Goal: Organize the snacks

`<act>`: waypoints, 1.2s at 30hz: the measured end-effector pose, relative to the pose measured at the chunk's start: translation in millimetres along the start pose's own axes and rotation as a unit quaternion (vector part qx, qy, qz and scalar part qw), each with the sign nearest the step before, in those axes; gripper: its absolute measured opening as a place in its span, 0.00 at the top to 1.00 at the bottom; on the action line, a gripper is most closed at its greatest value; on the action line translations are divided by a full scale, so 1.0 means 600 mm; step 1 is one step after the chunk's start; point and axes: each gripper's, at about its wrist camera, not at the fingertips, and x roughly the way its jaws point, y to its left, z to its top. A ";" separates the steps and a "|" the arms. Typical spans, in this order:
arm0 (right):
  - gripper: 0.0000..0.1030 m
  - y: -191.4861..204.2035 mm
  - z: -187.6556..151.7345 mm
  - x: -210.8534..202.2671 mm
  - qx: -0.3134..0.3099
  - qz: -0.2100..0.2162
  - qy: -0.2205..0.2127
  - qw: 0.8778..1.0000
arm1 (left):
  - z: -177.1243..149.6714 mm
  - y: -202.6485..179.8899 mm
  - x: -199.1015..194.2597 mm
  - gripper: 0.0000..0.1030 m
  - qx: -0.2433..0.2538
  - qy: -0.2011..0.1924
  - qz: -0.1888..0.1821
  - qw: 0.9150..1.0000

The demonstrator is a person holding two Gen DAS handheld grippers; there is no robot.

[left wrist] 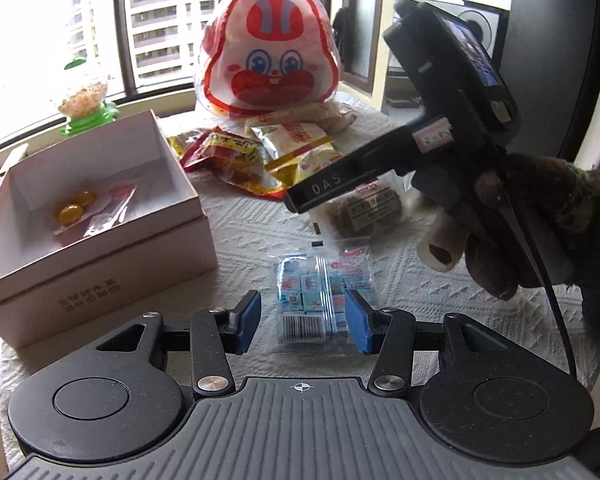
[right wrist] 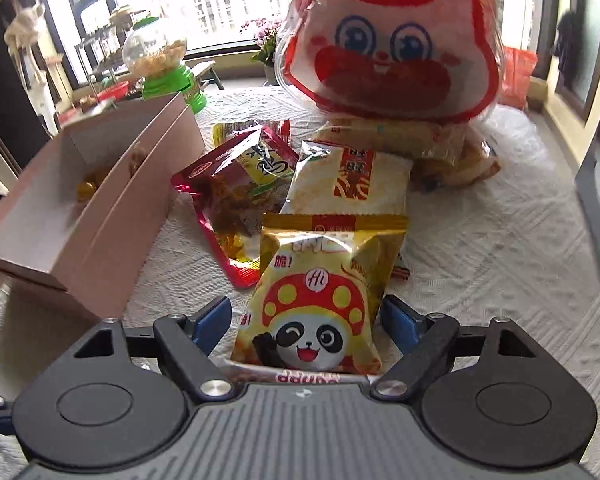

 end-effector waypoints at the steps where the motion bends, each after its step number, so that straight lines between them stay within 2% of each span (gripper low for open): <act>1: 0.25 0.005 -0.002 -0.009 -0.009 0.005 -0.008 1.000 | 0.004 0.000 0.001 0.51 -0.001 -0.003 0.001 1.000; 5: 0.67 0.001 0.006 -0.056 -0.025 0.014 -0.040 0.999 | 0.012 -0.021 0.015 0.51 0.020 0.002 -0.004 1.000; 7: 0.74 -0.004 0.012 -0.086 -0.032 -0.001 -0.069 0.997 | 0.008 -0.037 0.026 0.51 0.038 0.008 -0.006 0.999; 9: 0.74 -0.018 0.019 -0.112 -0.026 0.002 -0.089 0.996 | 0.000 -0.057 0.038 0.50 0.062 0.017 -0.008 0.998; 12: 0.74 -0.035 0.017 -0.128 -0.021 0.002 -0.085 0.996 | -0.014 -0.083 0.049 0.41 0.106 0.018 0.005 0.994; 13: 0.72 -0.039 0.011 -0.128 -0.017 -0.002 -0.080 0.997 | -0.016 -0.088 0.050 0.39 0.115 0.019 0.008 0.993; 15: 0.62 -0.049 -0.005 -0.124 -0.003 -0.011 -0.071 0.997 | -0.016 -0.086 0.049 0.36 0.110 0.019 -0.002 0.994; 17: 0.47 -0.058 -0.027 -0.125 0.009 -0.015 -0.071 0.997 | -0.014 -0.071 0.042 0.38 0.083 0.014 -0.010 0.996; 19: 0.45 -0.067 -0.049 -0.127 0.018 -0.017 -0.068 0.997 | -0.009 -0.050 0.037 0.39 0.053 0.005 0.013 0.999; 21: 0.45 -0.076 -0.067 -0.130 0.024 -0.021 -0.065 0.997 | -0.001 -0.024 0.046 0.42 0.016 0.017 0.026 0.999; 25: 0.40 -0.091 -0.092 -0.130 0.041 -0.024 -0.059 0.997 | 0.005 0.013 0.065 0.41 -0.071 0.046 -0.043 0.995; 31: 0.40 -0.108 -0.126 -0.109 0.071 -0.021 -0.039 0.997 | 0.002 -0.033 0.066 0.38 -0.002 0.023 -0.035 0.999; 36: 0.33 -0.091 -0.150 -0.103 0.057 -0.042 -0.072 0.995 | -0.011 -0.066 0.083 0.25 0.046 0.026 -0.028 0.998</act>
